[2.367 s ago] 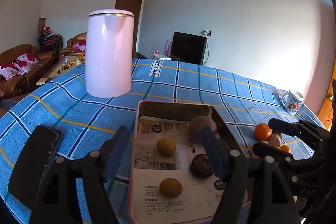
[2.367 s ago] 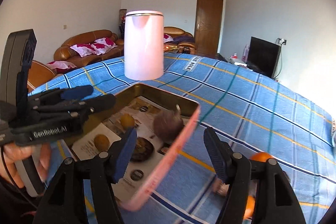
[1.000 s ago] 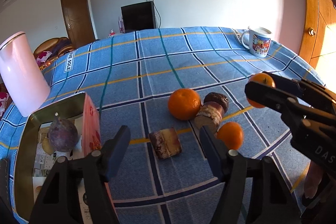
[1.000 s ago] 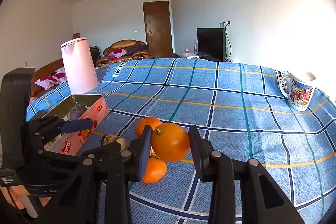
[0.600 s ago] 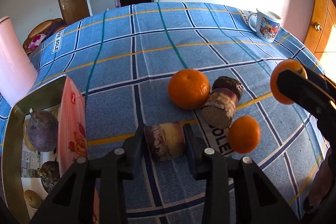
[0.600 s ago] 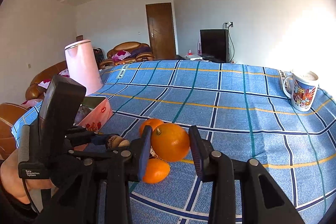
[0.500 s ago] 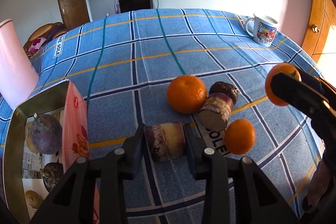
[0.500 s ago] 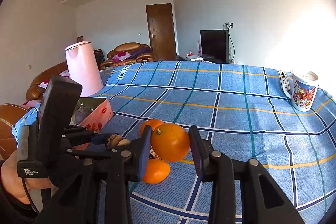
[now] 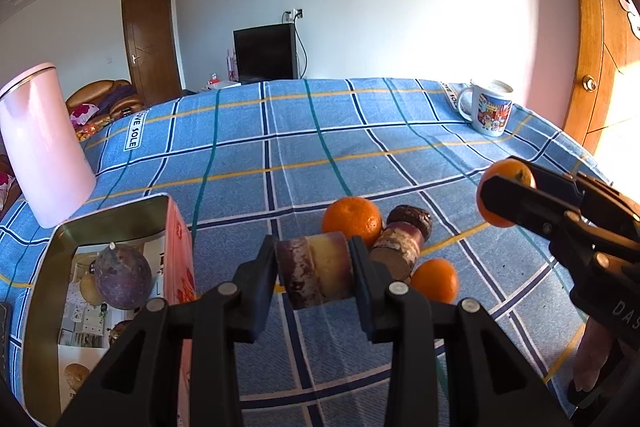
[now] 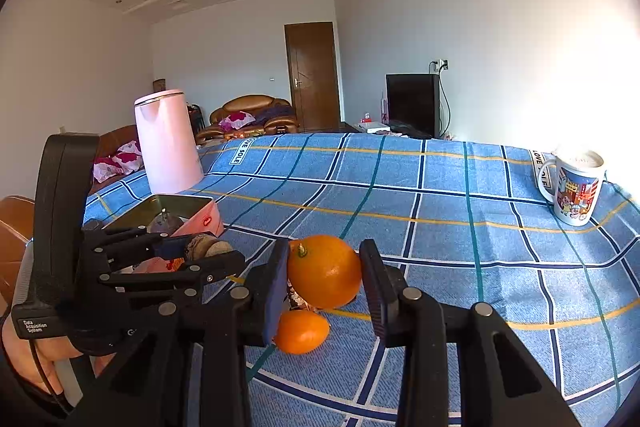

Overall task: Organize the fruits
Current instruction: 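Grasp a small brown jar with the left tool while the right tool grasps an orange, then lift the jar with the left tool while the right tool lifts the orange toward the tin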

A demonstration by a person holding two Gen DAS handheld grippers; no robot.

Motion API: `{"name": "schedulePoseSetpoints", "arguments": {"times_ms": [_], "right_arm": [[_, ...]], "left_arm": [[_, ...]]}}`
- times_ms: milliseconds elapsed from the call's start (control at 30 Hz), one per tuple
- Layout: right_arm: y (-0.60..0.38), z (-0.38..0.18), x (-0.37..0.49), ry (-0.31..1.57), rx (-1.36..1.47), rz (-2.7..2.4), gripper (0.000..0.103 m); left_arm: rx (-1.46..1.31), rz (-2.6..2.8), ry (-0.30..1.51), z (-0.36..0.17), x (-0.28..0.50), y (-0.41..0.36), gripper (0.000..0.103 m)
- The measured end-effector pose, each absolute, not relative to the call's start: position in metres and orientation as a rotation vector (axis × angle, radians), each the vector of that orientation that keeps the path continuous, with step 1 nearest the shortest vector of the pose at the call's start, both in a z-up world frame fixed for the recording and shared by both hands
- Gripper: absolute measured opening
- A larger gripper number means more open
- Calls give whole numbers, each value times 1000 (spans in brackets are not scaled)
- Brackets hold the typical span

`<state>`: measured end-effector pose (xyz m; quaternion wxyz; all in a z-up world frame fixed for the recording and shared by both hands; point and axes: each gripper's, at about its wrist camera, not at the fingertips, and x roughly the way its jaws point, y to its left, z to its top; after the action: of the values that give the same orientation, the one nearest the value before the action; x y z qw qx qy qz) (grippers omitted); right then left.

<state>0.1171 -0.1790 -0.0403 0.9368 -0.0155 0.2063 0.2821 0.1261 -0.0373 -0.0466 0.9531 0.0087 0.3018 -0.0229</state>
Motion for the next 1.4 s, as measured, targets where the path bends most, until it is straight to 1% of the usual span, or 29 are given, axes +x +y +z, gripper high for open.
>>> {"name": "schedulePoseSetpoints", "arguments": {"times_ms": [1400], "right_arm": [[-186,-31,85,253,-50,579,38]], "left_arm": [[27,25,374,-27,85,-34,37]]}}
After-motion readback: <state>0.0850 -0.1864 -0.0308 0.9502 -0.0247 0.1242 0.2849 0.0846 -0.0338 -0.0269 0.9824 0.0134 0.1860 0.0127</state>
